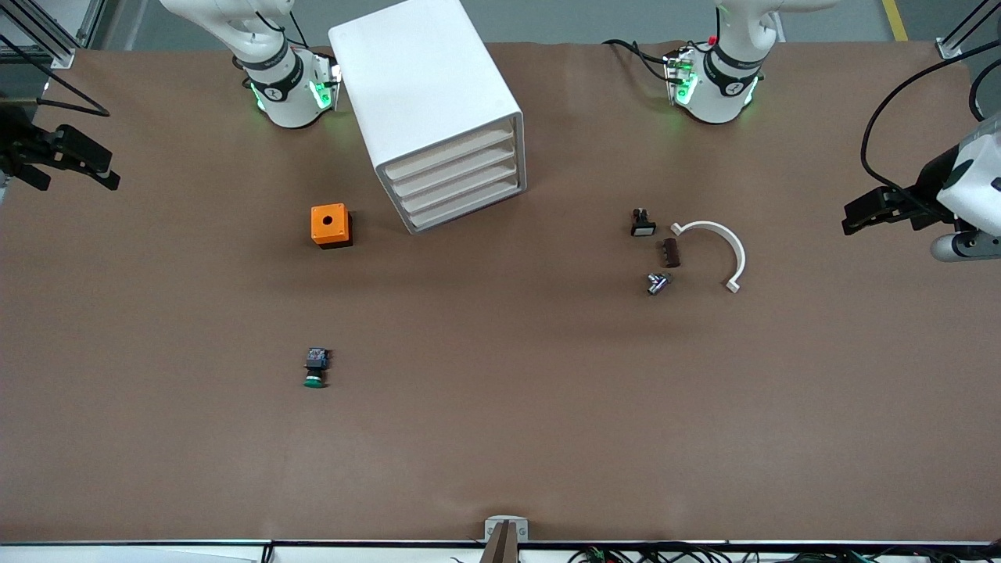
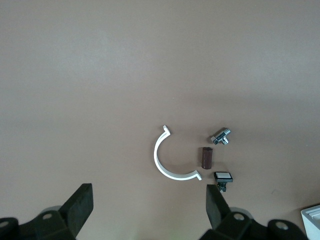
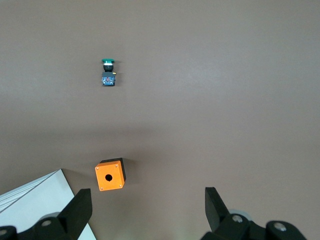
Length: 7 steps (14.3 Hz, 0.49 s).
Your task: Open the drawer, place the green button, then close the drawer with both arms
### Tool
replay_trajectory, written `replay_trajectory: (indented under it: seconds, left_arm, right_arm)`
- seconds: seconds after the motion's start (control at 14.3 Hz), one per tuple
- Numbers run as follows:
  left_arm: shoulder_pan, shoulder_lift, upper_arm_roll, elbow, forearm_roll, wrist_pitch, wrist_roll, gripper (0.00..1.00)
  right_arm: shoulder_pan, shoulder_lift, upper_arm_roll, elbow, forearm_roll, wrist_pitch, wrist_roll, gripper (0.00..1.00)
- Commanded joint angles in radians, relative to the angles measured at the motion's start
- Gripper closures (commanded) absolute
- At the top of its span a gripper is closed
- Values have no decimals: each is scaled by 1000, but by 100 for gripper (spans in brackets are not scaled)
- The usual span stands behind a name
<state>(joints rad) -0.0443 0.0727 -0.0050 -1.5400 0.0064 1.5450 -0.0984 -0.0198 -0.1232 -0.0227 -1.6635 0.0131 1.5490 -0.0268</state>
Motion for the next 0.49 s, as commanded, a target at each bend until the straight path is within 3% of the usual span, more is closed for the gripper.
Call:
replay_trajectory:
  seconds: [0.0,0.42]
  left_arm:
    - [-3,12,-1,24,21,-20,13,1]
    - [10,33,-1,29,6,-20,0,1]
  right_arm:
    - [-12,-29,9,-27,2,11,-10,0]
    - [-11,-27,9,-28,2,10,-10,0]
